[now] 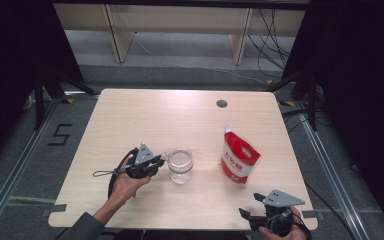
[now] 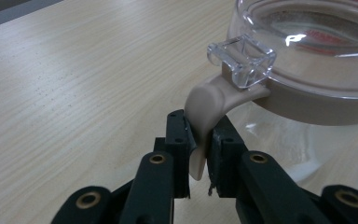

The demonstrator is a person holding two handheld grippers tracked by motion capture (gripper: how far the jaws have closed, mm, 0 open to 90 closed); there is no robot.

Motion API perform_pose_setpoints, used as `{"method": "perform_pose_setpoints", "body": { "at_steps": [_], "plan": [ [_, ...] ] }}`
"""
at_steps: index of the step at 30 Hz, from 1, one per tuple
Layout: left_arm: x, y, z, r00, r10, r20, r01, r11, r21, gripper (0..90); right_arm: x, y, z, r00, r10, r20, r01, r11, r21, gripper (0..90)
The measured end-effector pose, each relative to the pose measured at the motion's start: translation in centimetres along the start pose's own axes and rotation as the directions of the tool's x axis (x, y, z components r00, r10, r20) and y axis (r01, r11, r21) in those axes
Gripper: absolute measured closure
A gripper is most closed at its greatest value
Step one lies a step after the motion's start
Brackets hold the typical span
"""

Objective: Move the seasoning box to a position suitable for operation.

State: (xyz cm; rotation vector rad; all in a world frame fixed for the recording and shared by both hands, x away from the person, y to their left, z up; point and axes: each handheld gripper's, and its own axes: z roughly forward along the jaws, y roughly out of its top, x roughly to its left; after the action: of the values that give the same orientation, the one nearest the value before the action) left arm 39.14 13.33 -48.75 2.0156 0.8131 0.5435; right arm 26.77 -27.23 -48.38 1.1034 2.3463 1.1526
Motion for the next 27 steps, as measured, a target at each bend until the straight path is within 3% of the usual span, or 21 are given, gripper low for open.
{"method": "perform_pose_setpoints", "body": {
  "at_steps": [1, 2, 3, 4, 5, 6, 8, 9, 10, 12, 14, 17, 18, 19, 22, 23, 25, 27],
  "plan": [
    [0.0, 0.0, 0.0, 0.9999, 0.013, 0.001, -0.013, 0.9999, 0.0, 79.2, 0.2, 0.0, -0.1, 0.9998, 0.021, 0.005, -0.021, 1.0, 0.008, 26.7],
    [-0.1, 0.0, -0.1, 1.0, 0.001, 0.002, -0.001, 1.0, 0.007, 79.2, 0.1, 0.0, 0.0, 0.9999, 0.013, 0.001, -0.013, 1.0, 0.005, 26.7],
    [-0.1, 0.0, -0.3, 0.9997, 0.021, 0.01, -0.021, 0.9996, 0.018, 79.1, 0.0, 0.0, 0.0, 1.0, -0.007, -0.001, 0.007, 1.0, 0.001, 26.7],
    [-0.3, -0.1, -0.3, 1.0, 0.0, 0.008, 0.0, 0.9999, 0.013, 79.1, 0.0, 0.0, 0.0, 1.0, -0.002, -0.001, 0.002, 1.0, 0.003, 26.7],
    [-0.2, -0.1, -0.4, 0.9998, 0.02, 0.002, -0.02, 0.9997, 0.016, 79.0, 0.2, 0.0, 0.0, 0.9999, 0.017, 0.001, -0.017, 1.0, 0.007, 26.7],
    [-0.4, -0.1, -0.4, 1.0, 0.008, 0.001, -0.008, 0.9999, 0.012, 78.9, 0.1, 0.0, 0.0, 0.9999, 0.015, 0.005, -0.015, 1.0, 0.006, 26.7],
    [-0.4, -0.1, -0.5, 0.9995, 0.03, 0.008, -0.03, 0.9995, 0.012, 78.7, 0.1, 0.0, 0.0, 0.9999, 0.011, 0.006, -0.011, 1.0, 0.007, 26.7],
    [-0.4, -0.1, -0.6, 0.9997, 0.024, 0.004, -0.024, 0.9996, 0.014, 78.5, 0.2, 0.0, 0.0, 0.9999, 0.01, 0.006, -0.01, 1.0, 0.005, 26.7],
    [-0.7, -0.3, -0.6, 0.9999, -0.013, 0.007, 0.013, 0.9999, 0.004, 78.5, 0.2, 0.0, 0.0, 0.9999, 0.017, 0.001, -0.017, 1.0, 0.004, 26.7],
    [-0.7, -0.3, -0.7, 0.9999, 0.004, 0.015, -0.004, 0.9999, 0.012, 78.3, 0.0, 0.0, 0.1, 1.0, -0.001, 0.001, 0.001, 1.0, -0.003, 26.7],
    [-1.1, -0.4, -0.8, 0.9995, -0.023, 0.02, 0.023, 0.9997, -0.001, 78.0, 0.1, 0.0, 0.1, 1.0, 0.0, 0.001, 0.0, 1.0, 0.0, 26.7],
    [-1.4, -0.6, -1.0, 0.9993, -0.031, 0.02, 0.031, 0.9995, -0.001, 77.4, 0.0, 0.0, 0.1, 1.0, -0.002, -0.002, 0.002, 1.0, 0.006, 26.6],
    [-1.3, -0.6, -1.2, 0.9997, -0.01, 0.022, 0.01, 0.9999, 0.013, 77.3, 0.0, 0.0, 0.1, 1.0, -0.004, -0.002, 0.004, 1.0, 0.005, 26.6],
    [-1.6, -0.6, -1.2, 0.9995, -0.022, 0.021, 0.022, 0.9997, 0.004, 77.1, 0.0, 0.0, 0.1, 1.0, -0.004, -0.001, 0.004, 1.0, 0.004, 26.6],
    [-1.8, -0.7, -1.5, 0.9993, -0.008, 0.036, 0.007, 0.9999, 0.014, 76.4, 0.1, 0.0, 0.1, 1.0, -0.004, 0.003, 0.004, 1.0, -0.003, 26.7],
    [-2.1, -0.7, -1.5, 0.9986, -0.034, 0.041, 0.034, 0.9994, 0.005, 76.2, 0.1, 0.0, 0.1, 1.0, -0.003, 0.003, 0.003, 1.0, -0.001, 26.7],
    [-2.1, -0.7, -1.6, 0.9989, -0.008, 0.045, 0.008, 1.0, 0.003, 75.8, 0.1, 0.0, 0.1, 1.0, -0.003, 0.001, 0.003, 1.0, -0.002, 26.6],
    [-2.5, -0.8, -1.8, 0.9987, -0.024, 0.044, 0.024, 0.9997, 0.007, 75.4, 0.0, 0.1, 0.1, 1.0, -0.004, 0.002, 0.004, 1.0, 0.002, 26.7]
  ]
}}
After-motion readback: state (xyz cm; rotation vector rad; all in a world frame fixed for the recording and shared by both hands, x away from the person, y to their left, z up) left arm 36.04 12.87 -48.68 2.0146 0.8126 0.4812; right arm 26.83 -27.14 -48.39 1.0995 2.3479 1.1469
